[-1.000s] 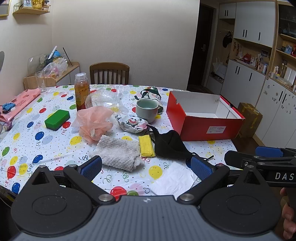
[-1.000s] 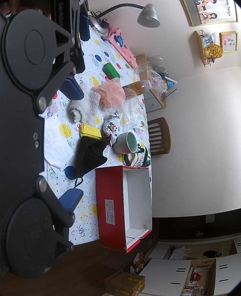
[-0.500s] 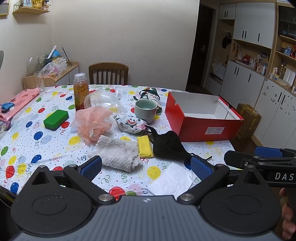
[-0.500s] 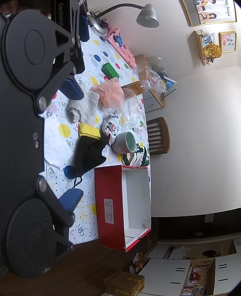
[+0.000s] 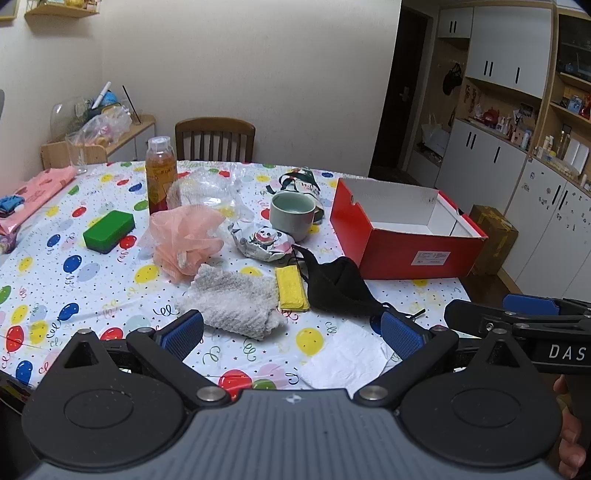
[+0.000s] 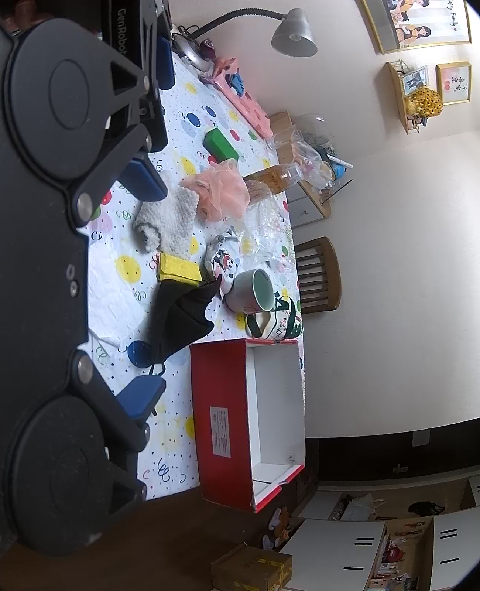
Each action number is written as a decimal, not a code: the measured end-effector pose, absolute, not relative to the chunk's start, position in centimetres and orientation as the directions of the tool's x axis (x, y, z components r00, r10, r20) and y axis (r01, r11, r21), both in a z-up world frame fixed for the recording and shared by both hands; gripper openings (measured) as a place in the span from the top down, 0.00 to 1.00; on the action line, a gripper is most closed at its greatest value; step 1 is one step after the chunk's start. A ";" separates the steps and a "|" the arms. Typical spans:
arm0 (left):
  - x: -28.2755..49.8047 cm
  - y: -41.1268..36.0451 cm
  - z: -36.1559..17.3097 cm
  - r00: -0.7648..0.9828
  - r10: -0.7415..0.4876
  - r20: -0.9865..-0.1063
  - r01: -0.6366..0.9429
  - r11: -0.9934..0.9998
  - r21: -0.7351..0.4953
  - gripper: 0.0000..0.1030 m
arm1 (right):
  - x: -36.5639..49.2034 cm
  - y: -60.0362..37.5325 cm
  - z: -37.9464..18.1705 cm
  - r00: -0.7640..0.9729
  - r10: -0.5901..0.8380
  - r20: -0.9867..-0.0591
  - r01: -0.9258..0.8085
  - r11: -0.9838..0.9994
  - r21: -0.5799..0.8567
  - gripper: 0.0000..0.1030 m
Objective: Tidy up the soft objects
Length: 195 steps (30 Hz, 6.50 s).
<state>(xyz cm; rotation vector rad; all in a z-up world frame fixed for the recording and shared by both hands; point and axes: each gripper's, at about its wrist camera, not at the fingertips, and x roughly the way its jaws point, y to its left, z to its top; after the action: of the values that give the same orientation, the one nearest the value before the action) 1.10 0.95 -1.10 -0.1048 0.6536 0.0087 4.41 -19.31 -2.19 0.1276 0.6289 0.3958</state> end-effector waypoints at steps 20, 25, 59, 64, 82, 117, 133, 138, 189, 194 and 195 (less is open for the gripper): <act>9.7 6.9 -4.9 0.746 -0.142 -0.650 0.080 0.989 -0.124 0.00 | 8.6 -16.2 -5.6 0.682 0.335 -0.650 -0.234 0.942 0.240 0.05; 12.9 8.5 -7.5 0.704 -0.128 -0.699 0.084 0.992 -0.096 0.00 | 9.8 -15.9 -8.0 0.635 0.288 -0.717 -0.187 0.958 0.219 0.09; 19.3 11.0 -15.9 0.547 -0.169 -0.820 0.153 0.983 -0.100 0.38 | 15.3 -9.7 -16.6 0.467 0.113 -0.877 -0.161 0.986 0.041 0.43; 19.1 11.4 -15.8 0.551 -0.200 -0.810 0.158 0.978 -0.134 0.63 | 15.2 -9.6 -16.4 0.479 0.102 -0.872 -0.143 0.989 0.037 0.63; 18.0 12.3 -11.2 0.598 -0.336 -0.727 0.236 0.941 -0.241 0.71 | 13.7 -11.4 -11.8 0.543 0.149 -0.826 -0.098 0.989 0.114 0.93; 27.7 -4.8 0.5 0.737 -0.347 -0.579 0.305 0.936 -0.173 0.71 | 27.4 -27.2 -0.9 0.696 0.271 -0.665 -0.255 0.959 0.123 0.93; 34.1 -13.8 -3.9 0.656 -0.339 -0.675 0.361 0.926 -0.114 0.71 | 34.1 -32.4 -4.4 0.653 0.245 -0.717 -0.260 0.961 0.092 0.93; 36.3 -15.4 -6.3 0.605 -0.317 -0.730 0.360 0.927 -0.104 0.71 | 36.0 -32.5 -6.5 0.603 0.246 -0.759 -0.273 0.957 0.093 0.93; 41.1 -17.3 -9.4 0.461 -0.204 -0.864 0.254 0.963 -0.091 0.40 | 38.2 -31.8 -10.4 0.487 0.254 -0.836 -0.393 0.918 0.049 0.43; 39.7 -16.8 -7.5 0.512 -0.217 -0.831 0.257 0.962 -0.092 0.40 | 37.3 -32.1 -9.0 0.512 0.271 -0.815 -0.390 0.919 0.060 0.33; 39.4 -16.7 -7.1 0.522 -0.219 -0.824 0.257 0.962 -0.093 0.40 | 37.0 -32.1 -8.7 0.519 0.273 -0.810 -0.392 0.918 0.058 0.30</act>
<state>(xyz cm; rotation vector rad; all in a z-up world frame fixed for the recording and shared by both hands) 39.41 -16.68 -7.09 0.0419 0.9810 -0.2848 37.04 -32.07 -8.68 -0.1374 0.9445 0.4000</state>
